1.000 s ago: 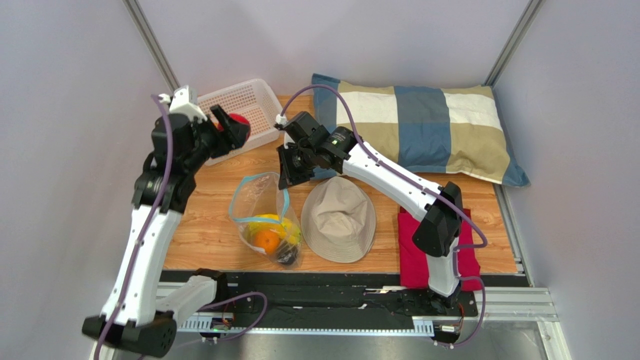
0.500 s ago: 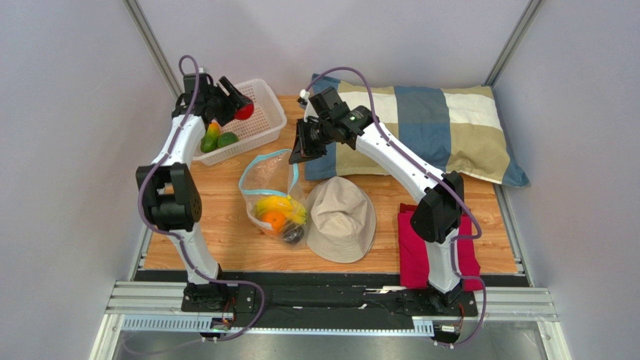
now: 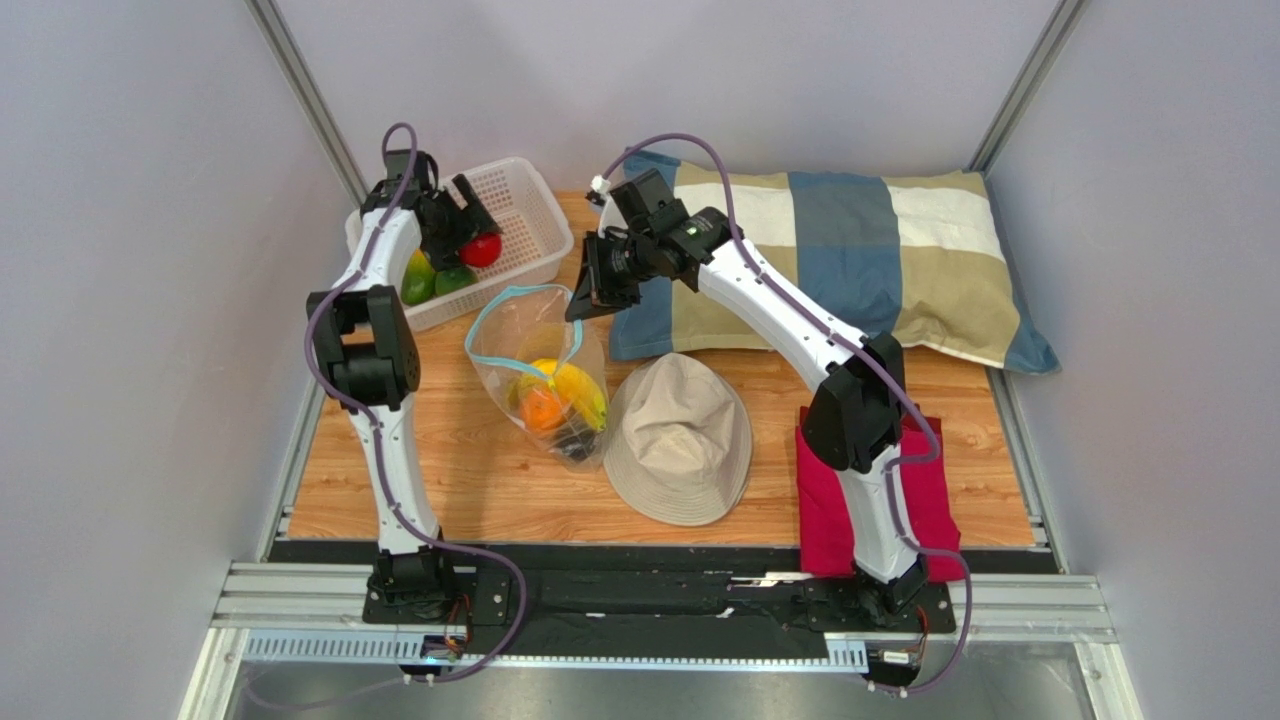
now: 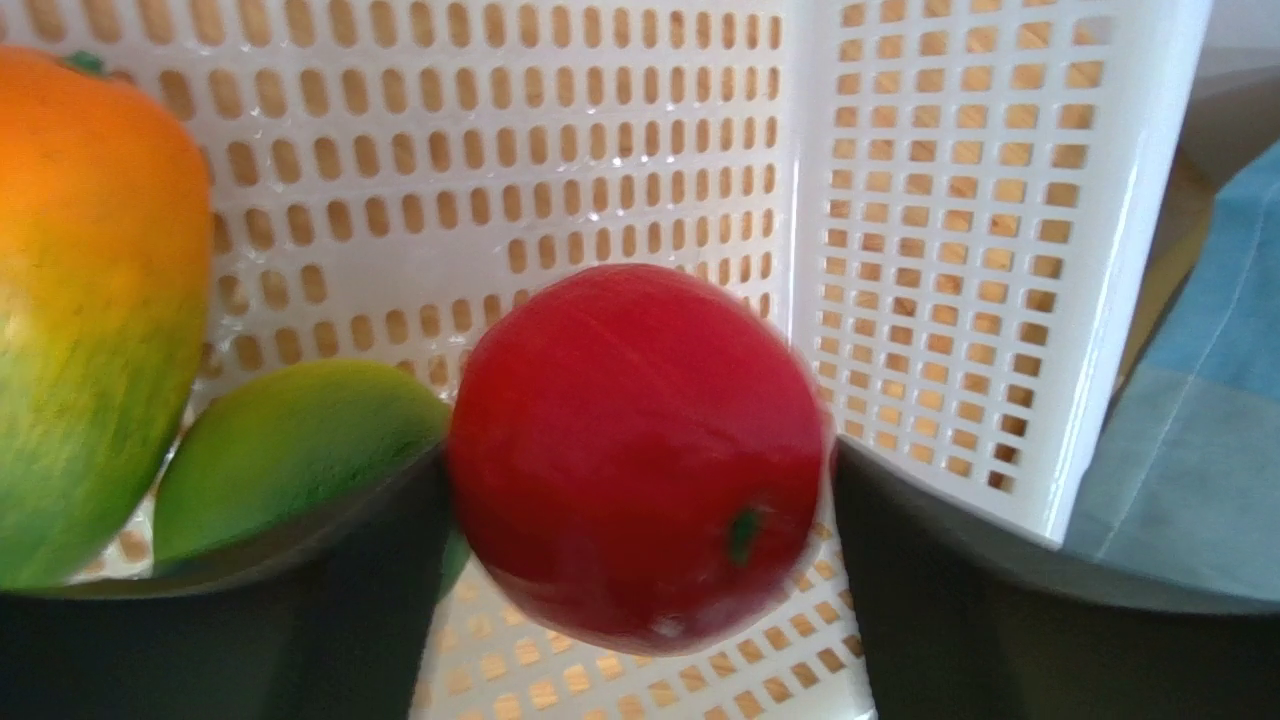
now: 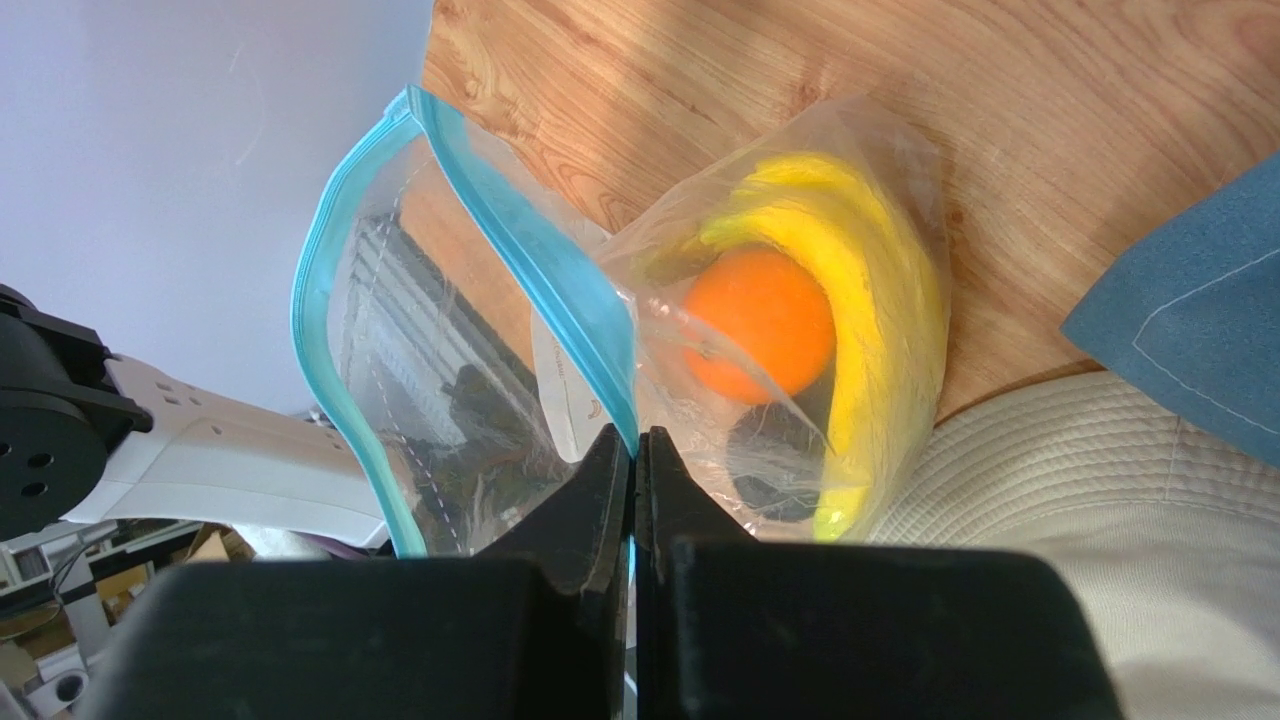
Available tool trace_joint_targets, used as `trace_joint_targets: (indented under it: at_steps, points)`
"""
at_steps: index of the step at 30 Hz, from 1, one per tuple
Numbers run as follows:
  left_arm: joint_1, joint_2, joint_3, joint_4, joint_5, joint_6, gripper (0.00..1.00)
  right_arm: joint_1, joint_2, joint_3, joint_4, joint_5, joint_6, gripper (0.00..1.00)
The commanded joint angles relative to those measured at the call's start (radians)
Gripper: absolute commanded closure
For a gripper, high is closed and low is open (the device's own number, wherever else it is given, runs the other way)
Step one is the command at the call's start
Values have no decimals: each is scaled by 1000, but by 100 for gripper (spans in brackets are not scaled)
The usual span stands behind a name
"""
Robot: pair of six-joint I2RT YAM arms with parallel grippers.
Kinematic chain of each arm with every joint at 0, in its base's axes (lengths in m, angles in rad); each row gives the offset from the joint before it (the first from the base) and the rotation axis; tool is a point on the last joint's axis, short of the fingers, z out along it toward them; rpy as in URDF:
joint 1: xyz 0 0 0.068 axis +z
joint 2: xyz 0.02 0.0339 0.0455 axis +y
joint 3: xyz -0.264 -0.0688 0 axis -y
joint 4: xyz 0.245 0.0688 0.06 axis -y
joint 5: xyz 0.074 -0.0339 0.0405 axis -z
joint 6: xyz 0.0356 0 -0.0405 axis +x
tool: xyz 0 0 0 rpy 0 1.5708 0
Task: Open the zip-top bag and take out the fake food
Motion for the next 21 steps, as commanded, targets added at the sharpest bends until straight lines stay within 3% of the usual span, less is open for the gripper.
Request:
trace_joint_targets:
  at_steps: [1, 7, 9, 11, 12, 13, 14, 16, 17, 21]
  points:
    - [7, -34, 112, -121, -65, 95, 2, -2, 1, 26, 8, -37, 1, 100]
    - [7, -105, 190, -317, -92, 155, 1, -21, 1, 46, -27, -18, 1, 100]
    - [13, -94, 336, -509, -88, 170, 1, -21, -12, 24, -4, -20, 19, 100]
    - [1, -146, 334, -560, -51, 182, 4, -15, -45, -13, 19, -3, 38, 100]
    - [-8, -260, 279, -531, -34, 186, 6, -13, -58, -53, 43, 0, 48, 100]
    - [-15, -336, 201, -485, -14, 190, 18, -8, -67, -67, 56, 16, 67, 99]
    - [-15, -490, 13, -428, 15, 170, 27, -4, -81, -82, 65, 25, 76, 92]
    - [-18, -644, -190, -221, 113, 97, 46, -1, -85, -110, 114, 46, 105, 93]
    - [-19, -772, -355, -163, 142, 66, 49, 1, -82, -105, 114, 57, 120, 96]
    - [-96, -1029, -591, -23, 202, -11, 55, 16, -84, -101, 125, 88, 161, 100]
